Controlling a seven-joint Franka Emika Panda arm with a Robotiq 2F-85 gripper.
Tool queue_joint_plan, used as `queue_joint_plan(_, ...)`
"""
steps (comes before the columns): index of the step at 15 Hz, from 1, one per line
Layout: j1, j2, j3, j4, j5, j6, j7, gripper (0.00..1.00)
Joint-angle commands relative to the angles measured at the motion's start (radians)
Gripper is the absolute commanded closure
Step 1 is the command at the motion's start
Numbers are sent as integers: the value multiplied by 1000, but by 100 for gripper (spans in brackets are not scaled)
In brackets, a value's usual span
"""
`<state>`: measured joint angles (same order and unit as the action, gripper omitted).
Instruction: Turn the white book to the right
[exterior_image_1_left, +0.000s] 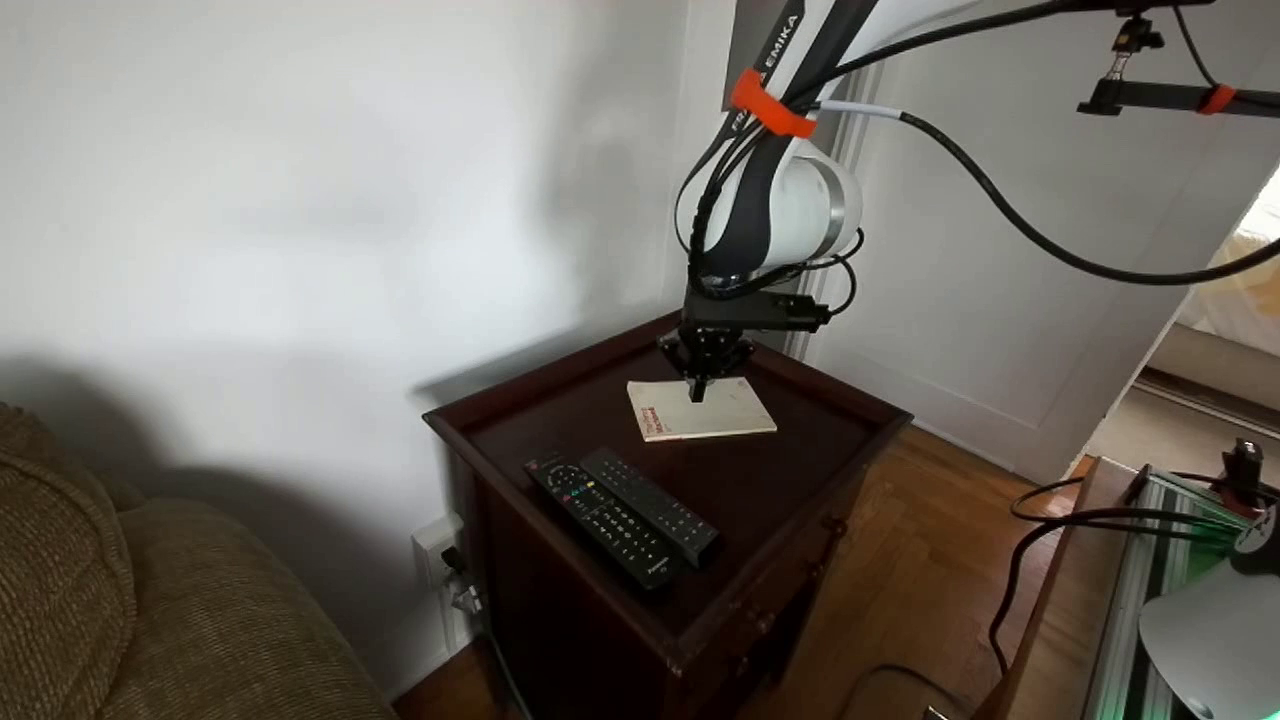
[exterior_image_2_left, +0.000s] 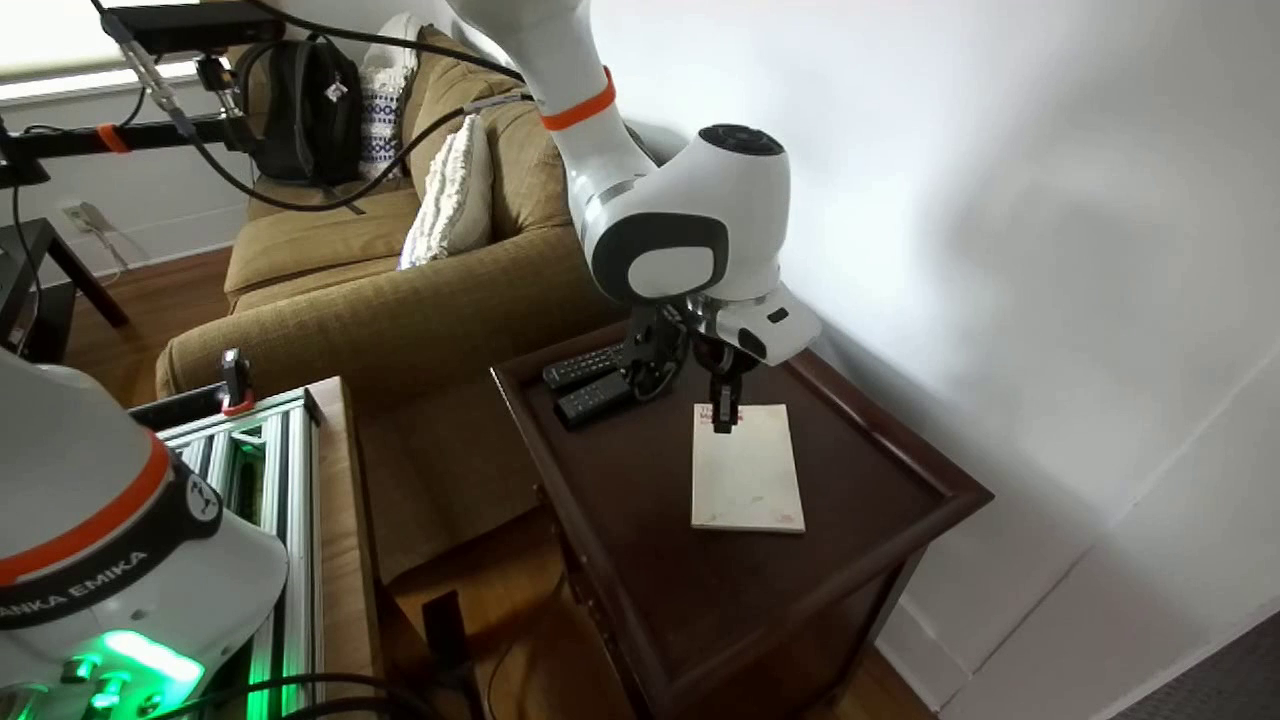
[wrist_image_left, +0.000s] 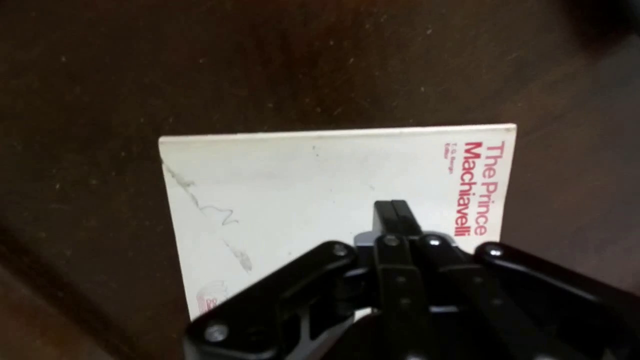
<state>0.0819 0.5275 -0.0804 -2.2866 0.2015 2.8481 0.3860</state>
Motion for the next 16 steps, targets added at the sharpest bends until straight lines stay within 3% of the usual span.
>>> queue_joint_plan(1, 45, 4, -56, 0, -120, 39, -68, 100)
queue_joint_plan(5, -24, 48, 11, 27, -165, 41, -241, 100)
queue_joint_plan(12, -19, 95, -28, 72, -330, 68, -438, 100)
queue_joint_plan(16, -104, 162, 20, 105, -328, 65, -535, 100)
